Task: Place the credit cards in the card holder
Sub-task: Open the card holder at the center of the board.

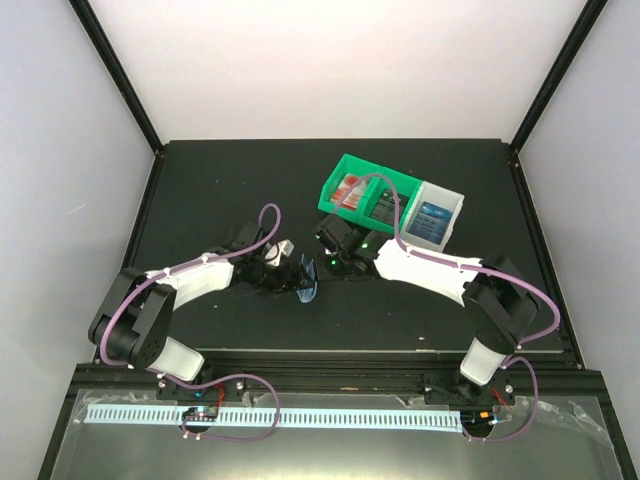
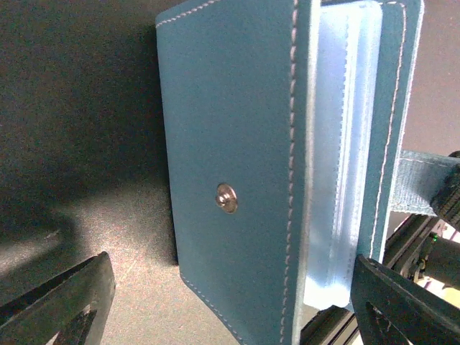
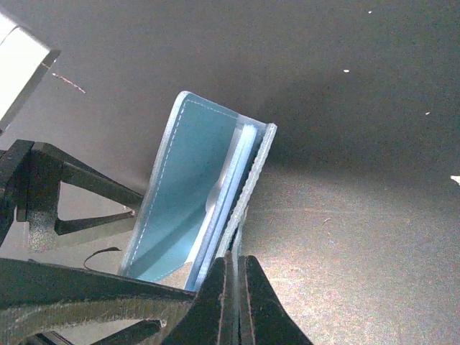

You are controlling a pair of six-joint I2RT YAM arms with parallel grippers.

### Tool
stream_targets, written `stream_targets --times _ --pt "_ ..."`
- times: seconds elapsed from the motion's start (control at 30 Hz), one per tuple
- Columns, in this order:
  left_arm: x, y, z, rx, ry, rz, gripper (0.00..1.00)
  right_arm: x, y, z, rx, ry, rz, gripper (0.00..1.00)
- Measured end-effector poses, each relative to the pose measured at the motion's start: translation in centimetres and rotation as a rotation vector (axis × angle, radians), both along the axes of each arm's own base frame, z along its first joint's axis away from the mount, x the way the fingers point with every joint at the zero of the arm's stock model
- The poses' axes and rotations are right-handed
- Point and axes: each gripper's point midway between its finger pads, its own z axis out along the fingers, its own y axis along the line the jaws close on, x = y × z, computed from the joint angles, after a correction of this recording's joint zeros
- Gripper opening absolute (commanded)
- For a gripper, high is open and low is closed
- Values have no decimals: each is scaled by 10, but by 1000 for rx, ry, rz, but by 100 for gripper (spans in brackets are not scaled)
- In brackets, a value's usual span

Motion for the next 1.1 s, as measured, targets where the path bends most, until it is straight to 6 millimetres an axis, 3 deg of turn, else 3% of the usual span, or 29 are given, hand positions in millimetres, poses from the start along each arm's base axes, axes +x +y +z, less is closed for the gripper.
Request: stream_targets --times 0.17,0.23,0.47,0.8,0.97,1.1 --pt "1 5 -3 41 -5 9 71 0 0 0 -2 0 -1 1" --pt "5 10 -5 78 -15 26 67 1 -2 -1 -10 -6 -6 1" --pt "8 25 -13 172 -27 68 64 5 -16 -5 -78 -28 -40 1" --pt "14 20 2 141 -62 66 69 9 -23 -15 -129 -41 -58 1" --pt "15 17 6 122 -69 60 47 10 -25 -24 -156 -35 -62 1" --pt "16 17 7 122 -76 54 42 10 -27 -28 -168 -31 -64 1"
